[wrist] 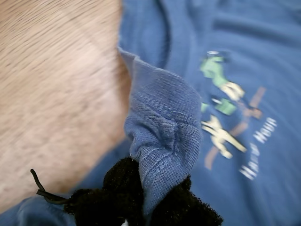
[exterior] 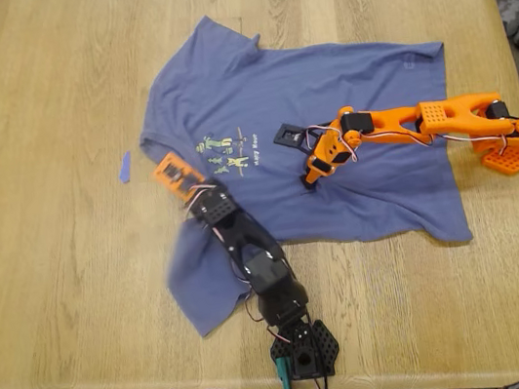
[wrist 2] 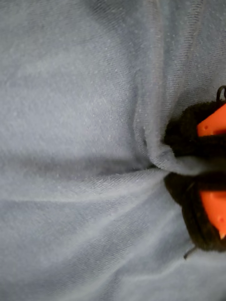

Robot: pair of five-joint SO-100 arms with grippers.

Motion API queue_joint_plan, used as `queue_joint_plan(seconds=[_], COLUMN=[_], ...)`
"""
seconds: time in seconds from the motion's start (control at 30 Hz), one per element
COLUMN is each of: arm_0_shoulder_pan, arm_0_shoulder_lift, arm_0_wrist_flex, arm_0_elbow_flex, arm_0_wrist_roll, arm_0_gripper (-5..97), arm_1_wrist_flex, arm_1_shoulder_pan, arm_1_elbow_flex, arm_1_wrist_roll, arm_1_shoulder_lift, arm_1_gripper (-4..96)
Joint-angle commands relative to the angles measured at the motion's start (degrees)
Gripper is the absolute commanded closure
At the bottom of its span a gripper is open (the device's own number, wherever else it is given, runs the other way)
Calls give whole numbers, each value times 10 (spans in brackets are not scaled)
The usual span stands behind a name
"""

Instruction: Fold a T-shirt

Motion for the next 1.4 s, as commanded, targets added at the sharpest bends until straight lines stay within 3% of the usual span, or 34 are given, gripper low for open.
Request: queue_joint_plan(seconds=[0.0, 0.2, 0.7, 1.07, 1.37], arm_0_shoulder_pan=[45, 88, 238, 425, 589], arm_0_shoulder_lift=[127, 216, 327, 303, 180], arm_0_wrist_flex=[-15, -8, 40, 67, 93], arm_0_elbow_flex=[7, 63, 85, 17, -127], arm_0_wrist_roll=[-5, -4, -2, 0, 3], arm_0_gripper=[918, 918, 918, 918, 918], arm_1_wrist_flex=[-10, -22, 15, 18, -18], arm_1_shoulder_pan=[33, 53, 134, 221, 236], arm_1_elbow_flex=[0, 0, 0, 0, 0], arm_1_wrist_roll=[19, 38, 21, 19, 19], arm_1_shoulder_lift=[6, 6, 11, 18, 4], arm_1_gripper=[884, 913, 916, 916, 916])
